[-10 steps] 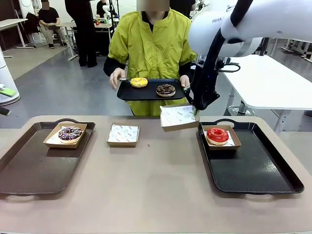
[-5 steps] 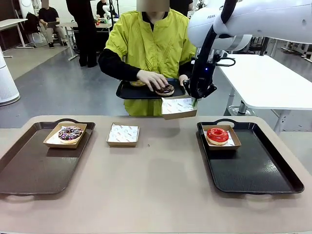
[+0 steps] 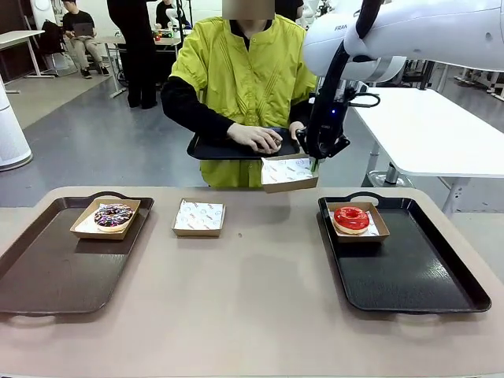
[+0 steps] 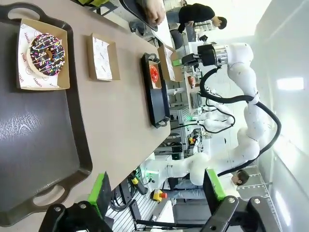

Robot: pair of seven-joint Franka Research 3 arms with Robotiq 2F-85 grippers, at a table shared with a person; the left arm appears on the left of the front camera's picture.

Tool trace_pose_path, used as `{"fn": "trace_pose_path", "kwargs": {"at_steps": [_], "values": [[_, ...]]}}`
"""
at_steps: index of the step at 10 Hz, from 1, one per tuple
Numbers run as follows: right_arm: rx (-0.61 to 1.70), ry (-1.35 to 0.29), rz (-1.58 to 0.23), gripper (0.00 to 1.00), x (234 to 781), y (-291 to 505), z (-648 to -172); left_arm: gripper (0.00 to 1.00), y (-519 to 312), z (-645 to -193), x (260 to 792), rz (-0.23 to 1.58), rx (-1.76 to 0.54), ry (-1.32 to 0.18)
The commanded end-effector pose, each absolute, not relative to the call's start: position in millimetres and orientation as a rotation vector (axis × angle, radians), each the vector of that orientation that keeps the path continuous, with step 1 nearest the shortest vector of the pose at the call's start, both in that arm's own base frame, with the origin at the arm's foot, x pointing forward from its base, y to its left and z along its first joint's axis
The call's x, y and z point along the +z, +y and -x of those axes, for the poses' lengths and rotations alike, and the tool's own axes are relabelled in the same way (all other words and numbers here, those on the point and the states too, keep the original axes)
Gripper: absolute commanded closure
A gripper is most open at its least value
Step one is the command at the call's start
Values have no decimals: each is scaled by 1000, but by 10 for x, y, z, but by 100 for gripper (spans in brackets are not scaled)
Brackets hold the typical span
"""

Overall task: Individually package the donuts and arrange them on the tray.
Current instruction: Place the picked Paper togo box on the Handle tray while simultaneously picking up another Paper togo box from the table with the other hand.

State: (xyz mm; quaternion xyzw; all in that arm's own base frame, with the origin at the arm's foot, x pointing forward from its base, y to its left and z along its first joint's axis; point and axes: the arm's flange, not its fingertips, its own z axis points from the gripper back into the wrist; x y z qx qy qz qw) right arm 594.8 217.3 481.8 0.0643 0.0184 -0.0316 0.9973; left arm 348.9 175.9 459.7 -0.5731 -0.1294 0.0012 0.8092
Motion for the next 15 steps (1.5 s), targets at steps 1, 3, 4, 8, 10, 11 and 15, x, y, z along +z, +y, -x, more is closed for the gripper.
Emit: {"fn": "trace_pose_path", "kwargs": {"at_steps": [1, 3, 4, 8, 10, 11, 15], "values": [[-64, 36, -129, 100, 4826, 2168, -5948, 0, 1771, -3459, 4609, 1217, -13, -288], [-64, 36, -129, 100, 4826, 2168, -5948, 0, 1771, -3459, 4609, 1217, -13, -288], [-64, 36, -129, 100, 4826, 2168, -5948, 0, 1771, -3459, 4609, 1217, -13, -288], [-64, 36, -129, 100, 4826, 2168, -5948, 0, 1771, -3459, 4609, 1217, -13, -288], [-64, 36, -129, 100, 4826, 2168, -5948, 0, 1771, -3459, 4609, 1217, -13, -288], [-64, 36, -129, 100, 4826, 2168, -5948, 0, 1771, -3459, 4609, 1217, -13, -288], [-64, 36, -129, 100, 4826, 2168, -5948, 0, 1771, -3459, 4609, 1217, -13, -288]]}}
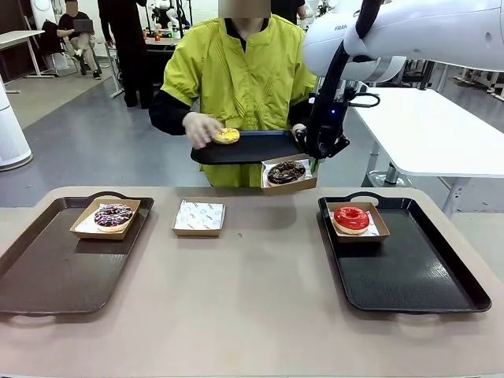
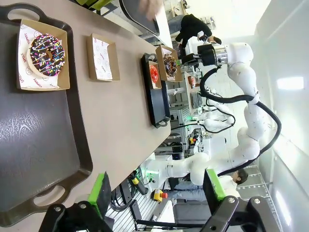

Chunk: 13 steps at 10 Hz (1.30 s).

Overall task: Individually package the donuts and arrange them on the tray.
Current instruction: Place the picked Paper togo box on the Handle tray while simultaneously picking up another Paper togo box from the table with the other hand.

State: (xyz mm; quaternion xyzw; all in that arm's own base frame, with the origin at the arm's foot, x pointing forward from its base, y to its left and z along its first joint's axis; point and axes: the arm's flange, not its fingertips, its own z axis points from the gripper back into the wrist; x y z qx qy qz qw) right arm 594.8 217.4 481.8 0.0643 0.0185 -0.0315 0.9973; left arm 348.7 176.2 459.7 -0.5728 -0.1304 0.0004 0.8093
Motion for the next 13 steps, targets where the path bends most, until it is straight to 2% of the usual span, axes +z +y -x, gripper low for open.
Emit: {"fn": "trace_pose_path", "kwargs": {"at_steps": [1, 6, 9, 11, 13], "values": [[-64, 36, -129, 100, 4826, 2168, -5948, 0, 1771, -3459, 4609, 1217, -13, -288], [-28, 25, -147, 99, 4828, 2092, -5900, 0, 1740, -3534, 4588, 1206, 23, -268], [41, 44, -145, 99, 4899, 1765, -5561, 0, 1503, -3756, 4766, 1161, 20, -194], [112, 38, -116, 99, 4997, 1390, -5174, 0, 1164, -3972, 5073, 1031, -7, -127], [104, 41, -113, 99, 4902, 1054, -5012, 0, 720, -4170, 5294, 878, -68, -51]]}}
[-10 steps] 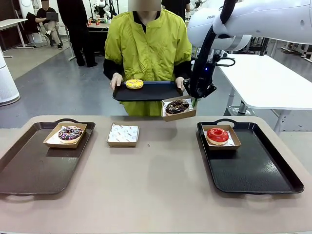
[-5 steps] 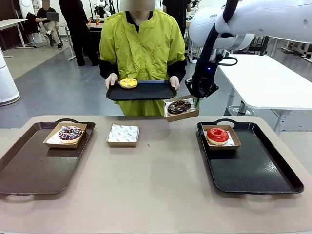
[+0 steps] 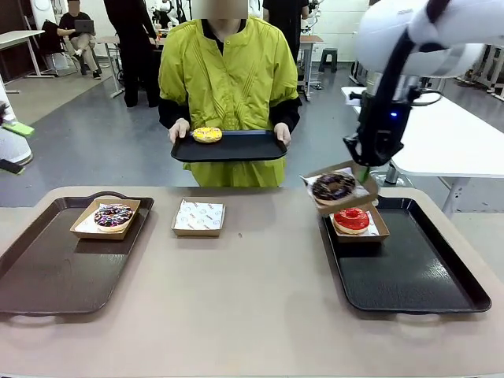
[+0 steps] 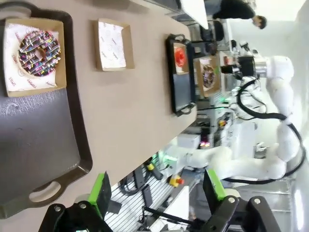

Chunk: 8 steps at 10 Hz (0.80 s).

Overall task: Individually package the donuts and arrange them on the tray.
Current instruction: Place the picked Paper togo box on the Handle tray while simultaneously picking up another Paper togo box from the table with the other hand.

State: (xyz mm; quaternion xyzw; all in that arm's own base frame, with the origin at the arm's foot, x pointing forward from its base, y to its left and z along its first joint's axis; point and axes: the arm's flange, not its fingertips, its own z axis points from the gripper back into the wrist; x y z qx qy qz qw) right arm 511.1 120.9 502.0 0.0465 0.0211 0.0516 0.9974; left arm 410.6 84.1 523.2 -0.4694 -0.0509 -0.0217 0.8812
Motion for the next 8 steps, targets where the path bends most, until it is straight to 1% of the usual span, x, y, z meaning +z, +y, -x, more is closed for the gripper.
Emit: {"fn": "trace_pose_path", "kwargs": {"at_steps": [1, 4, 6, 8], "values": [[71, 29, -132, 99, 4836, 879, -4969, 0, 467, -4321, 5364, 794, -87, -13], [-22, 26, -171, 99, 4592, 484, -4968, 0, -110, -4737, 5434, 610, -84, 53], [-51, 29, -207, 99, 4405, 291, -5004, 0, -483, -5001, 5328, 499, -78, 59], [-33, 62, -201, 99, 4244, 172, -4968, 0, -819, -5231, 5145, 400, -81, 66]]}}
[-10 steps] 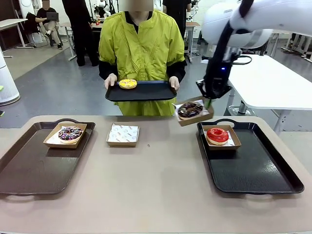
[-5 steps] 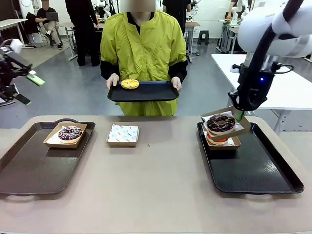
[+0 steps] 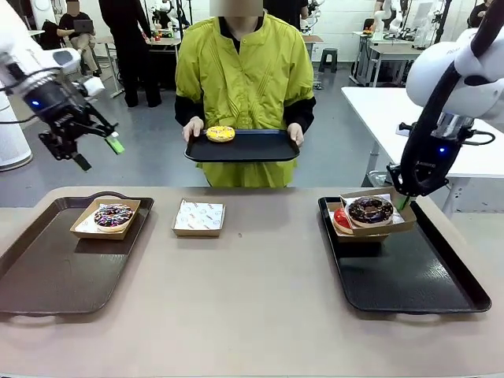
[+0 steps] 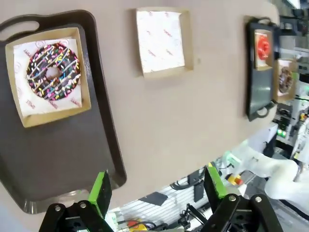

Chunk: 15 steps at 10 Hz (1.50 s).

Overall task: Individually package the donuts and arrange them on the tray.
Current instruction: Place the picked Paper togo box on the Handle tray while simultaneously picking up another Paper togo box from the table with the other hand.

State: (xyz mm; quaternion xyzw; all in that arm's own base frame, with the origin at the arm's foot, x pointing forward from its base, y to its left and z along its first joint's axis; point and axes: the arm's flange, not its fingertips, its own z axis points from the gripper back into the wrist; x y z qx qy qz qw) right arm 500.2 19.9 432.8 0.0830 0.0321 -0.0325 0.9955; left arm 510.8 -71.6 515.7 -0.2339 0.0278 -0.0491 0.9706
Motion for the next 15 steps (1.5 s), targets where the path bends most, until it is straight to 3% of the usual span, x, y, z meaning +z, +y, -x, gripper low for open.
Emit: {"fn": "trace_pose_path", "kwargs": {"at_steps": [1, 5, 8, 11, 15], "values": [[-31, 74, -191, 99, 4170, 136, -4933, 0, -994, -5327, 5026, 351, -87, 65], [-22, 94, -164, 99, 3948, 17, -4740, 0, -1648, -5592, 4443, 136, -123, 25], [-49, 115, -165, 99, 4017, 79, -4867, 0, -1985, -5745, 4067, 38, -138, -48], [-49, 115, -165, 99, 4017, 79, -4867, 0, -2112, -5796, 3921, 69, -157, -111], [-49, 115, -165, 99, 4017, 79, -4867, 0, -2062, -5749, 3902, 57, -173, -62]]}}
